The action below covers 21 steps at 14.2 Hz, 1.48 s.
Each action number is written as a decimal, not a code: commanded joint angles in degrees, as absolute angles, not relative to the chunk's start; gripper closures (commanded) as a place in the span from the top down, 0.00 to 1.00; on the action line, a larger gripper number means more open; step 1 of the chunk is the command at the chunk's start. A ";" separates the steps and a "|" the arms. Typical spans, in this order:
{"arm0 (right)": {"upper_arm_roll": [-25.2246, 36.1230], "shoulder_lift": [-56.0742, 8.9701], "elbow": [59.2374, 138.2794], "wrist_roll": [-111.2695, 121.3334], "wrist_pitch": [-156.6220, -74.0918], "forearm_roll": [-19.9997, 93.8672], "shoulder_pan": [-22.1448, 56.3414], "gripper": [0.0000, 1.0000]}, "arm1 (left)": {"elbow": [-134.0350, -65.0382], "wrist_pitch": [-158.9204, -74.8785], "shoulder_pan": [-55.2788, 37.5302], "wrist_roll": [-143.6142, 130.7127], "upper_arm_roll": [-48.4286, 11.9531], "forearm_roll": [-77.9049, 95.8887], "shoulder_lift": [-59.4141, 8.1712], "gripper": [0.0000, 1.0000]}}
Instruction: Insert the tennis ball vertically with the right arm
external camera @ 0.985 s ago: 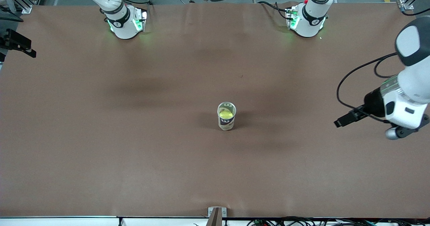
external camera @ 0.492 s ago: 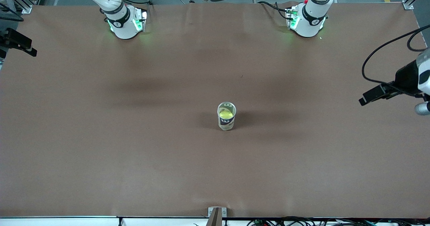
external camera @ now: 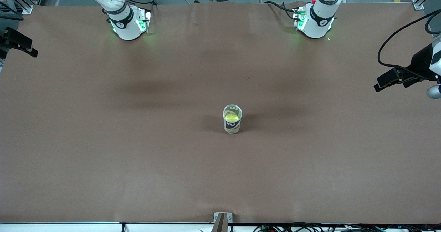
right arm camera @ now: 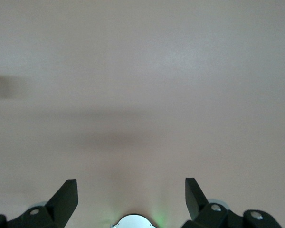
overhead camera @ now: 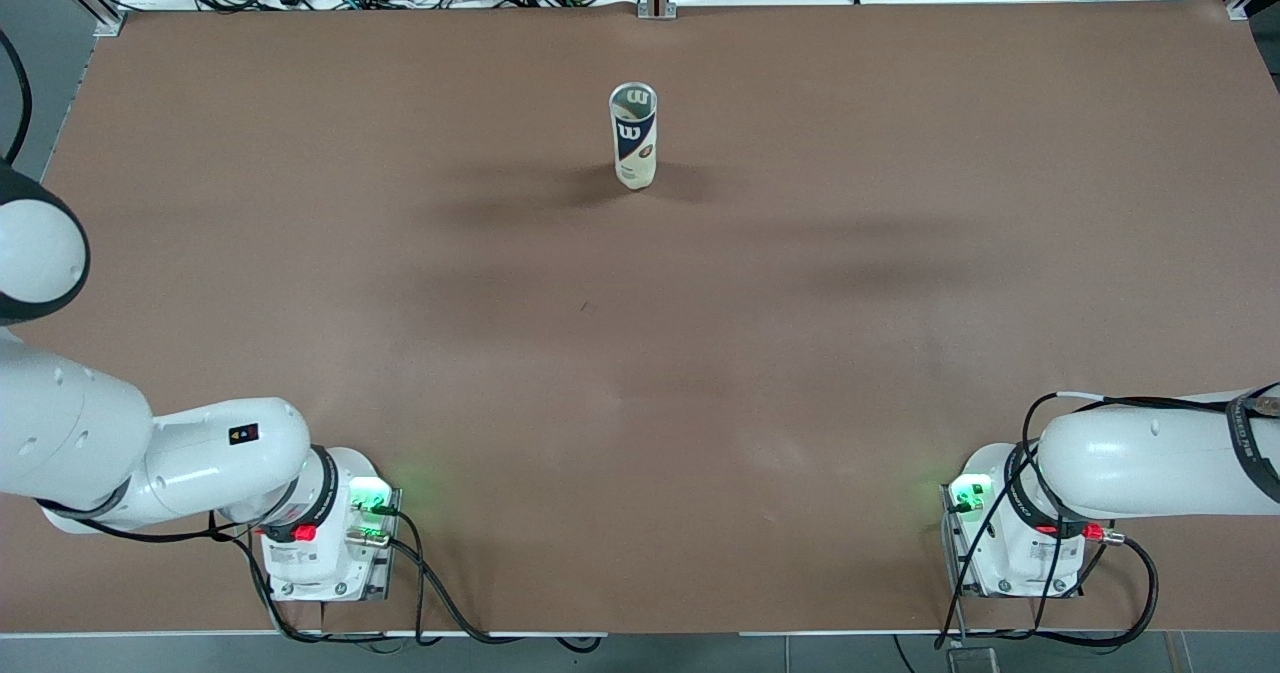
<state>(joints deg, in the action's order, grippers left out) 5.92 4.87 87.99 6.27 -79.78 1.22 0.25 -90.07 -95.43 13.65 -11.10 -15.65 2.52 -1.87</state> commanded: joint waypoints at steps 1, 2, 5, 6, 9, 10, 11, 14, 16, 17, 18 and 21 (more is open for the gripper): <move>5.89 6.24 88.77 5.45 -79.37 2.02 0.35 1.00 | -97.72 -100.10 14.76 -9.76 -16.00 1.67 3.24 1.00; 5.89 6.24 88.77 5.45 -79.37 2.02 0.35 1.00 | -98.08 -100.11 14.77 -9.76 -16.00 1.76 3.25 1.00; 6.41 6.24 88.86 5.54 -79.37 1.85 0.00 1.00 | -93.17 -98.97 14.50 -10.28 -16.00 1.85 -0.08 1.00; 6.50 6.24 88.86 5.62 -79.37 1.85 -0.09 1.00 | -92.90 -98.88 14.50 -10.28 -16.00 1.76 -0.09 1.00; 6.50 6.24 88.86 5.63 -79.37 1.58 0.00 1.00 | -92.46 -98.79 14.33 -10.20 -16.17 1.76 -0.09 1.00; 6.42 6.24 88.86 5.63 -79.37 1.50 0.00 1.00 | -92.46 -98.79 14.33 -10.20 -16.26 1.67 0.00 1.00; 6.42 6.24 88.86 5.63 -79.37 1.41 0.09 1.00 | -92.11 -98.35 14.33 -10.11 -16.26 1.58 0.00 1.00; 6.15 6.24 88.86 5.63 -79.37 1.41 0.18 1.00 | -91.58 -96.77 14.24 -8.01 -16.35 1.58 0.00 1.00; 6.15 6.24 88.86 5.63 -79.37 1.41 0.18 1.00 | -91.15 -96.77 13.37 -7.65 -15.39 1.58 -0.44 1.00; 6.07 6.24 88.86 5.63 -79.37 1.32 0.18 1.00 | -91.14 -96.42 10.23 -7.73 -12.77 1.15 -0.27 1.00; 6.06 6.24 88.86 5.63 -79.37 1.32 0.18 1.00 | -90.88 -95.72 7.67 -7.73 -10.22 0.88 -0.18 1.00; 6.06 6.15 88.86 5.63 -79.45 1.32 0.26 1.00 | -89.91 -94.57 1.34 -7.74 -3.71 0.97 -0.35 1.00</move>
<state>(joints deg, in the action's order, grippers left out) 6.35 4.91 87.99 6.26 -79.61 1.23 0.22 -91.99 -96.26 5.08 -8.24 -7.59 2.24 0.44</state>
